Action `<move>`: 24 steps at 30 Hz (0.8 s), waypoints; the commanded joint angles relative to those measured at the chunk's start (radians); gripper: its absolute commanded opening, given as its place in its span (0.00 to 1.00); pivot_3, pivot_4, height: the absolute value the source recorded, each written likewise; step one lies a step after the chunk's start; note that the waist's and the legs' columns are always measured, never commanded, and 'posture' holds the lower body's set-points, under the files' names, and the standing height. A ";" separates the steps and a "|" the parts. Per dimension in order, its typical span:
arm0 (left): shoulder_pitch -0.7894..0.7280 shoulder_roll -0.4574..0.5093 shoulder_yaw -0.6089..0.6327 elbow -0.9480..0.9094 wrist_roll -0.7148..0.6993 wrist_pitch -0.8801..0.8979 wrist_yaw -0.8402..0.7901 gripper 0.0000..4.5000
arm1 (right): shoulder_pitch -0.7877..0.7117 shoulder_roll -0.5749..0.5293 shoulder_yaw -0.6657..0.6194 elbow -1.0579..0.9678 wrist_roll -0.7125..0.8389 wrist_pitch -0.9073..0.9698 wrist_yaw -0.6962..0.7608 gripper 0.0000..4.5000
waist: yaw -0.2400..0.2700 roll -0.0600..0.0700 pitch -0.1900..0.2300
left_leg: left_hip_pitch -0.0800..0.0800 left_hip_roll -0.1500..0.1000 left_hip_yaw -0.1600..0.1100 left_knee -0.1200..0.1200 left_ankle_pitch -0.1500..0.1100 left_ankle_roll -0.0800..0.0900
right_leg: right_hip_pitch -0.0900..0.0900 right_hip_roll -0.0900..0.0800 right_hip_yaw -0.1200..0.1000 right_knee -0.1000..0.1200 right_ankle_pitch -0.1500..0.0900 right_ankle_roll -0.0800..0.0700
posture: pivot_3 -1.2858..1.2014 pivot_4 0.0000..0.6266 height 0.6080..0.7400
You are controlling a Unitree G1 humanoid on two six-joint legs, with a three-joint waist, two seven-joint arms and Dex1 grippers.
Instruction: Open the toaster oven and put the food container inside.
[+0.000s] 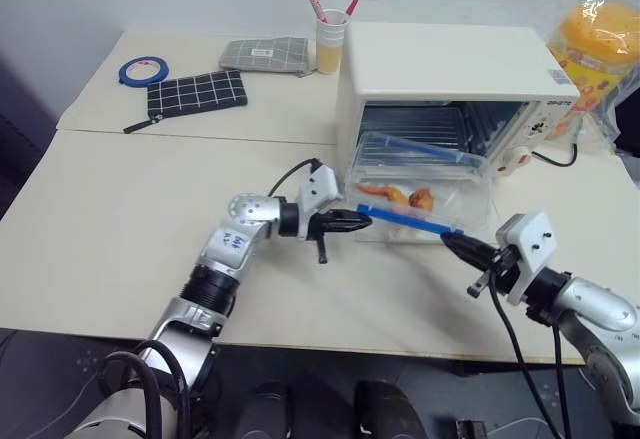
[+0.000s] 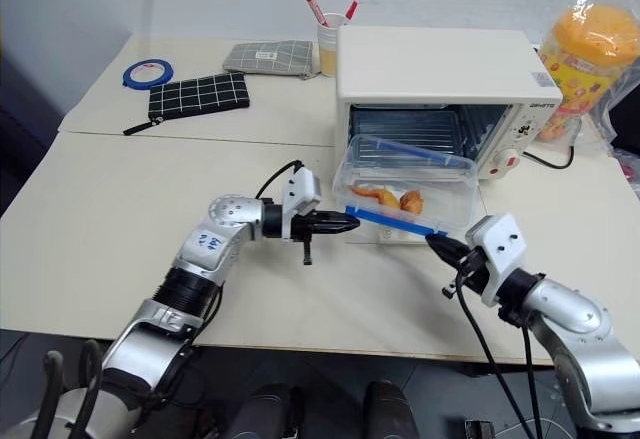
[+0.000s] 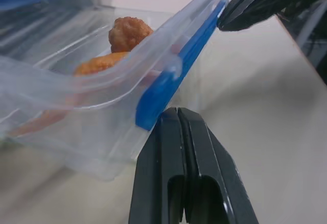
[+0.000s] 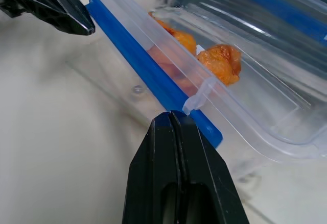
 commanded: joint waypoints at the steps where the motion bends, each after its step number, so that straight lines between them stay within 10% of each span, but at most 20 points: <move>1: -0.029 -0.044 0.020 0.027 0.019 -0.049 0.074 0.01 | -0.061 -0.032 -0.021 0.061 -0.034 -0.059 0.032 0.00 | -0.001 0.000 0.000 | 0.000 0.000 0.000 0.000 0.000 0.000 | 0.000 0.000 0.000 0.000 0.000 0.000 | 0.52 0.24 1.00; 24: -0.305 -0.241 0.129 0.527 0.083 -0.285 0.350 0.01 | -0.559 -0.028 0.088 0.673 -0.298 -0.376 0.050 0.00 | -0.002 0.000 0.000 | -0.002 -0.001 0.002 0.000 0.001 0.000 | 0.000 -0.001 -0.003 -0.001 0.001 0.001 | 0.52 0.24 1.00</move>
